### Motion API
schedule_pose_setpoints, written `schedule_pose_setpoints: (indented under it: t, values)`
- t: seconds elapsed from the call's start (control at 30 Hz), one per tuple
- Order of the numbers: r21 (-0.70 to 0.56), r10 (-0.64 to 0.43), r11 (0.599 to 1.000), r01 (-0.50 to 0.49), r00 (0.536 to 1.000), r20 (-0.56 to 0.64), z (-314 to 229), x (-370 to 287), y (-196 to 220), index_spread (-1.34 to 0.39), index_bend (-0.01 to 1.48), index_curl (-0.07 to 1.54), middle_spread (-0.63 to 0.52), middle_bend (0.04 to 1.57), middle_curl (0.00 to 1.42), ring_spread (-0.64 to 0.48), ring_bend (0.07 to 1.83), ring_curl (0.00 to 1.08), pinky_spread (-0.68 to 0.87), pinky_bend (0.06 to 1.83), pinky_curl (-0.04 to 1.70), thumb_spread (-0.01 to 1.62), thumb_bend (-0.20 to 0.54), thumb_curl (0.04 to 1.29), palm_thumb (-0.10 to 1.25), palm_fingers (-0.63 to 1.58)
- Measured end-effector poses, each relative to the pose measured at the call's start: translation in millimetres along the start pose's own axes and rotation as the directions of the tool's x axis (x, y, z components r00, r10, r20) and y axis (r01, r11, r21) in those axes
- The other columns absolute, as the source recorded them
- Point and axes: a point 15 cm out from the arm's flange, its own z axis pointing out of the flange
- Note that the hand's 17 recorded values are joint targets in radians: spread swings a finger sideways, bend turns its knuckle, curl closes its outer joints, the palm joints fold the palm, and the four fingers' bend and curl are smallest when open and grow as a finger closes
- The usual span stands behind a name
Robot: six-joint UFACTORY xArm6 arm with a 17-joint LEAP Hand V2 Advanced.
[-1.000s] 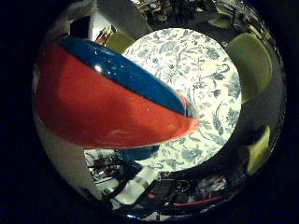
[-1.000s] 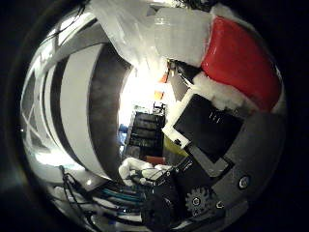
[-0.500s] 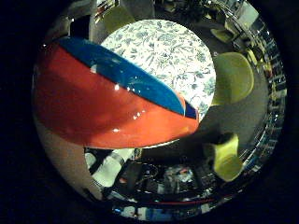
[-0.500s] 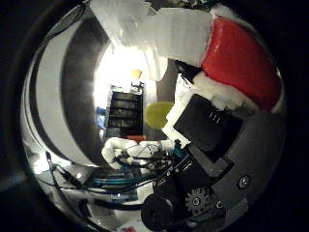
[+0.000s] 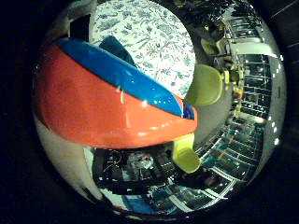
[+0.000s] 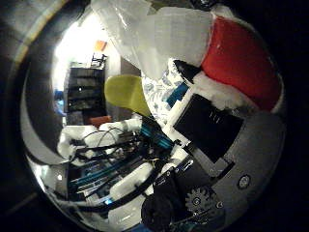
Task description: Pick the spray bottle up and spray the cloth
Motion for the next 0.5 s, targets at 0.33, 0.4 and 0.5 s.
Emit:
schedule_pose_setpoints:
  t: [0.33, 0.4, 0.5]
  values:
    - [-0.080, -0.049, 0.996, 0.035, 0.983, -0.176, 58, -33, 0, -0.16, 1.23, 0.65, -0.07, 1.38, 0.59, -0.18, 1.43, 0.64, -0.23, 0.99, 1.32, 0.95, -0.015, 0.74, 1.02, 1.19]
    - [-0.090, -0.048, 0.995, 0.032, 0.983, -0.177, 64, -38, 0, -0.16, 1.24, 0.65, -0.07, 1.38, 0.59, -0.18, 1.43, 0.65, -0.24, 0.99, 1.32, 0.95, -0.015, 0.74, 1.02, 1.19]
    - [-0.093, -0.047, 0.995, 0.031, 0.983, -0.175, 66, -43, -3, -0.16, 1.24, 0.65, -0.07, 1.38, 0.59, -0.18, 1.43, 0.65, -0.24, 0.99, 1.32, 0.95, -0.015, 0.74, 1.02, 1.19]
